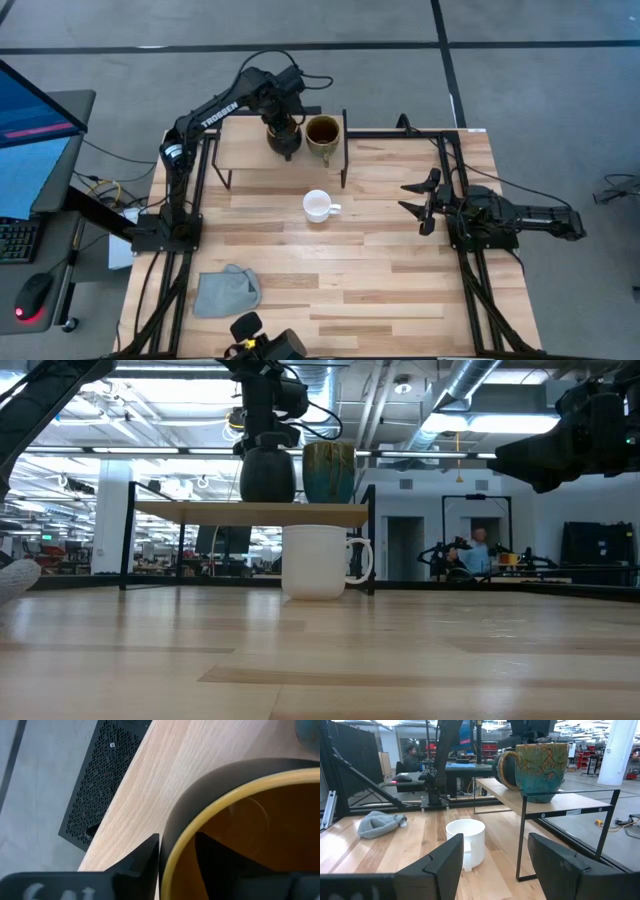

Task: Stack small to large cups/mugs on shelf
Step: Put the black yellow mug on the shelf

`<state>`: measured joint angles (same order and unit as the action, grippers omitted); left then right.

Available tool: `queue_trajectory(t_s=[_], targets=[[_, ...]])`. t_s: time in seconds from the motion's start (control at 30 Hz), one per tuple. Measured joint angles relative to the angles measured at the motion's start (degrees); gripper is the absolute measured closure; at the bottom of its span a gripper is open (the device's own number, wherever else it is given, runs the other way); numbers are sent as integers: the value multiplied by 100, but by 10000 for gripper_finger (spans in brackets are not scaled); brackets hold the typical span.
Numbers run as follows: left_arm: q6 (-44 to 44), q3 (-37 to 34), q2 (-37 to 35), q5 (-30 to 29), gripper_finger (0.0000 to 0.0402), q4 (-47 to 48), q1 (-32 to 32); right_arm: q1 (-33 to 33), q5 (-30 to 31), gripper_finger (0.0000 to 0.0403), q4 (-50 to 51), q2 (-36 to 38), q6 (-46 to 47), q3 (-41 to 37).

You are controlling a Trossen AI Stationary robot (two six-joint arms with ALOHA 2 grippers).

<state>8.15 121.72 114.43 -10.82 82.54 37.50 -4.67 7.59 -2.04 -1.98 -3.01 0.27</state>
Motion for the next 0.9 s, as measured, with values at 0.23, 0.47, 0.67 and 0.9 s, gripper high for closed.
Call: queue_trajectory(t_s=[0.23, 0.47, 0.67, 0.9], targets=[[158, -1, 0, 5, 267, -173, 0, 2, 1, 158, -1, 0, -2, -1], [443, 1, 0, 367, 267, -420, 1, 0, 1, 158, 0, 0, -2, 0], [476, 1, 0, 486, 267, -537, 0, 0, 1, 158, 0, 0, -1, 0], [493, 1, 0, 591, 267, -538, 0, 0, 1, 158, 0, 0, 0, 1]])
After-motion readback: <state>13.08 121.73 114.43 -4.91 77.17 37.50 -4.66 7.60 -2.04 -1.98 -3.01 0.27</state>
